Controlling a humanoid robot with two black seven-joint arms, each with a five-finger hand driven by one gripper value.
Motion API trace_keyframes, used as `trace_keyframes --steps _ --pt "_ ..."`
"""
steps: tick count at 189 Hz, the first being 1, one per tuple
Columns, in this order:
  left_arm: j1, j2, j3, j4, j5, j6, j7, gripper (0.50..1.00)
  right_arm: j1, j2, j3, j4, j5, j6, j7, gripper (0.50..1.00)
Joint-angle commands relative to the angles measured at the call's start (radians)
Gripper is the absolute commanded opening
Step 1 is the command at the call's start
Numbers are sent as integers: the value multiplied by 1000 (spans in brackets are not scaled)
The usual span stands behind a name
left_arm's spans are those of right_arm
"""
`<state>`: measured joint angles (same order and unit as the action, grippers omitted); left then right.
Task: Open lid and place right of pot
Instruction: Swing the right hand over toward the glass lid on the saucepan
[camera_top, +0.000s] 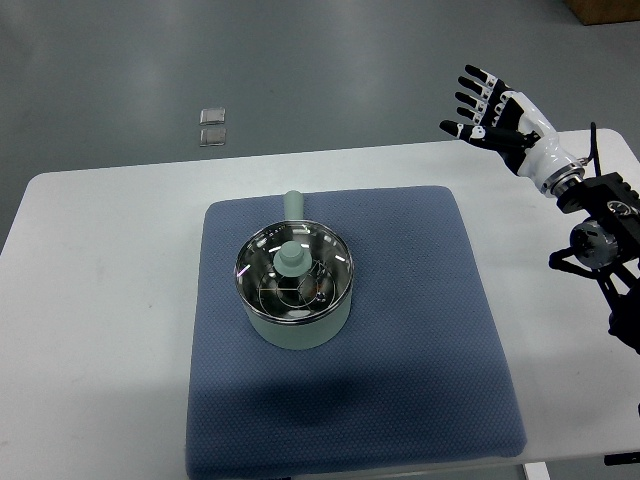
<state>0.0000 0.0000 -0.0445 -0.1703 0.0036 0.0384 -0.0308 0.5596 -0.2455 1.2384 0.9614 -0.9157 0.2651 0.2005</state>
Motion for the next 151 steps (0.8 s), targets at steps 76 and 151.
trace_keyframes --steps 76,151 --pt "0 0 0 0 1 0 0 1000 106 -179 -296 260 -230 32 33 944" --pt "0 0 0 0 0 0 0 1000 303 -270 -530 293 -370 46 57 944"
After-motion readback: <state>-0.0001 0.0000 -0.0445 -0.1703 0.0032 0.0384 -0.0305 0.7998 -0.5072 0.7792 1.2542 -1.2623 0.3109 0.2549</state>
